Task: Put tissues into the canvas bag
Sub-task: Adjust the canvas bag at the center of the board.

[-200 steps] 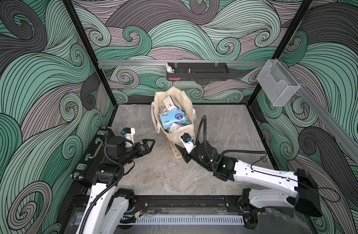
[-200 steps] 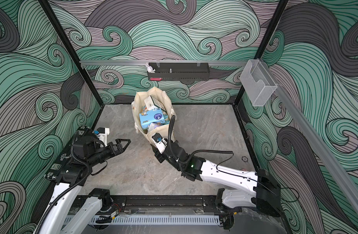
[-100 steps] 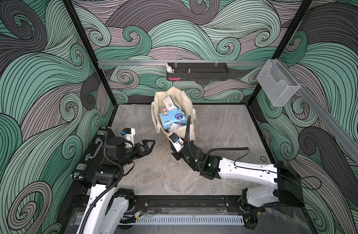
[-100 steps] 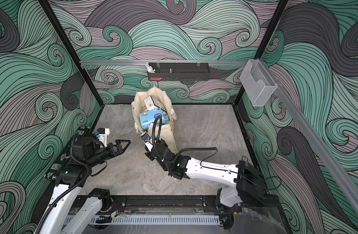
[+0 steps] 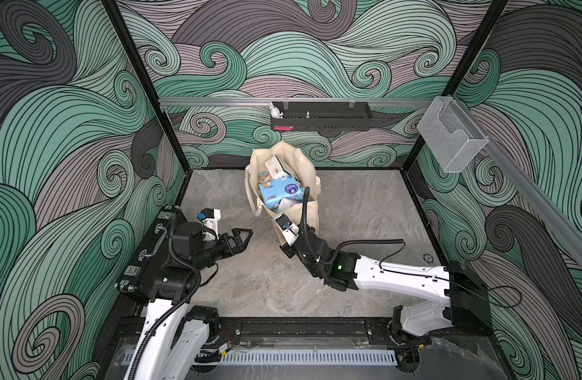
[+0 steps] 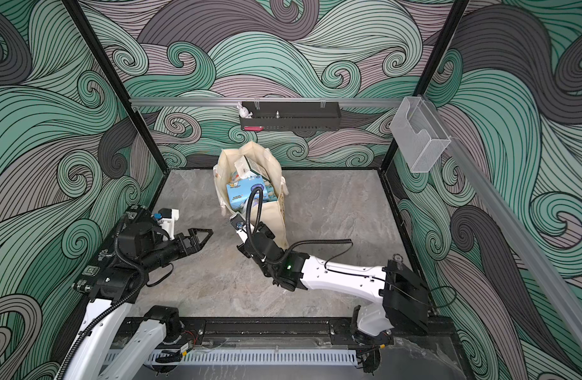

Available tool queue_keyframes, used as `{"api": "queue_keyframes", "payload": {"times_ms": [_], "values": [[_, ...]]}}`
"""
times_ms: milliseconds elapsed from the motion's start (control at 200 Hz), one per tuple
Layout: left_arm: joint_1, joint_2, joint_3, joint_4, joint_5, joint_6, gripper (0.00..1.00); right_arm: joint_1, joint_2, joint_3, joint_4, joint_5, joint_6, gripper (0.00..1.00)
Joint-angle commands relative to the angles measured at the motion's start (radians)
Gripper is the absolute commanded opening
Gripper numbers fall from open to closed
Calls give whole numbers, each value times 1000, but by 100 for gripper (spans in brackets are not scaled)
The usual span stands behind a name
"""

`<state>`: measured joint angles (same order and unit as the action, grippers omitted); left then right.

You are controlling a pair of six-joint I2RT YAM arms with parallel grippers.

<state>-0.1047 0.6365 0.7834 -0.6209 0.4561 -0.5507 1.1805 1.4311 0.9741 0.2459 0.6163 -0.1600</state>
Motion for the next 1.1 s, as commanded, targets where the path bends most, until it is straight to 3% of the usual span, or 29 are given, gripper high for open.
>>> {"api": "queue_keyframes", "payload": {"times_ms": [0, 150, 325, 475, 555, 1096], "values": [[7, 13, 57, -8, -2, 20, 97, -76, -76, -53, -46, -48, -56, 0], [6, 34, 71, -4, -3, 22, 97, -221, -186, -105, -129, -308, -81, 0], [7, 74, 86, 19, 6, 15, 97, -375, -285, -169, -160, -531, -222, 0], [8, 129, 118, 40, 26, 8, 97, -587, -268, -148, -253, -828, -254, 0], [7, 154, 136, 43, 33, 6, 96, -675, -227, -125, -285, -911, -257, 0], [7, 189, 178, 32, 36, 3, 96, -905, -37, 26, -253, -822, -199, 0]]}}
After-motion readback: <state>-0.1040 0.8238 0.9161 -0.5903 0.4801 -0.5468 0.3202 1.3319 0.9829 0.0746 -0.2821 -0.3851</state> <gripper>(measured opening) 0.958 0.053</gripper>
